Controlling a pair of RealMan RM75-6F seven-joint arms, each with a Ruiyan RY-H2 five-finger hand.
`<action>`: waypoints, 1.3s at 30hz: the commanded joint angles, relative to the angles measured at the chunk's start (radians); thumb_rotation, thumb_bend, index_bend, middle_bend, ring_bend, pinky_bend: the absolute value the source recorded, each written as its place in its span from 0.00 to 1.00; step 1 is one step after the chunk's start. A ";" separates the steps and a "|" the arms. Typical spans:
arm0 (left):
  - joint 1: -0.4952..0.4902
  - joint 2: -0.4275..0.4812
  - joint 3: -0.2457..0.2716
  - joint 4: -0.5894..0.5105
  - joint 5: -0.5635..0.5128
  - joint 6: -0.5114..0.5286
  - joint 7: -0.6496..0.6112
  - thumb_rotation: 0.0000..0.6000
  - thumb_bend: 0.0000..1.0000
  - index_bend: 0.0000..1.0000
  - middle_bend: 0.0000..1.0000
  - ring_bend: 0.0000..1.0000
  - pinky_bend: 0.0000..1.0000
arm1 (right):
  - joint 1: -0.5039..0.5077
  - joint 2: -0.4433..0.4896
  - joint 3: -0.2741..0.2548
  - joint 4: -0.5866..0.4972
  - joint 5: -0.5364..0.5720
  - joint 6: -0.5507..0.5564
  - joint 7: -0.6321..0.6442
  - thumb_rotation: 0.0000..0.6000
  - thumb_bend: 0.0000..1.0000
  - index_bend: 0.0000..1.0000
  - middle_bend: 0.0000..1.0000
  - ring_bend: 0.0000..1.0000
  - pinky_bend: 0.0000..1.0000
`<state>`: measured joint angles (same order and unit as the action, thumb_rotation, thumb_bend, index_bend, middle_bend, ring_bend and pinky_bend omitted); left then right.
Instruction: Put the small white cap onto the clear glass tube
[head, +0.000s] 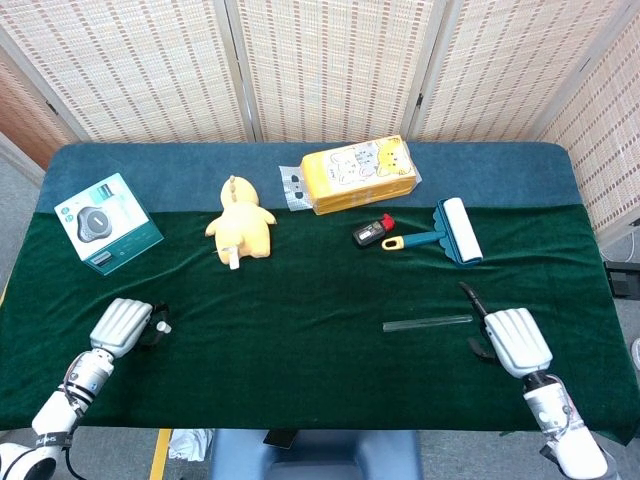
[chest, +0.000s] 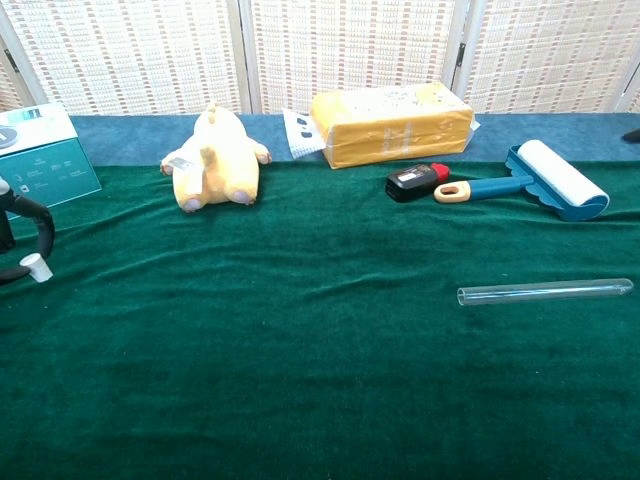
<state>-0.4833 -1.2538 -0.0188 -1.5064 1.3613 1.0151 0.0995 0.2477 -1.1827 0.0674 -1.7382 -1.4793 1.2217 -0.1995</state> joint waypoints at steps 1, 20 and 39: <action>0.002 -0.002 0.003 -0.002 -0.003 -0.003 0.004 1.00 0.48 0.58 1.00 0.86 0.76 | 0.038 -0.054 0.006 0.052 0.034 -0.057 -0.002 1.00 0.37 0.36 0.95 0.86 0.99; 0.009 -0.022 0.014 0.011 -0.013 -0.018 0.007 1.00 0.48 0.58 1.00 0.86 0.76 | 0.160 -0.207 0.037 0.243 0.166 -0.222 -0.016 1.00 0.37 0.44 0.97 0.87 1.00; 0.009 -0.033 0.016 0.026 -0.019 -0.031 0.003 1.00 0.48 0.58 1.00 0.86 0.76 | 0.221 -0.286 0.036 0.343 0.255 -0.281 -0.078 1.00 0.37 0.44 0.97 0.87 1.00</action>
<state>-0.4747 -1.2867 -0.0026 -1.4807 1.3425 0.9844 0.1023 0.4668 -1.4672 0.1038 -1.3963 -1.2269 0.9427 -0.2769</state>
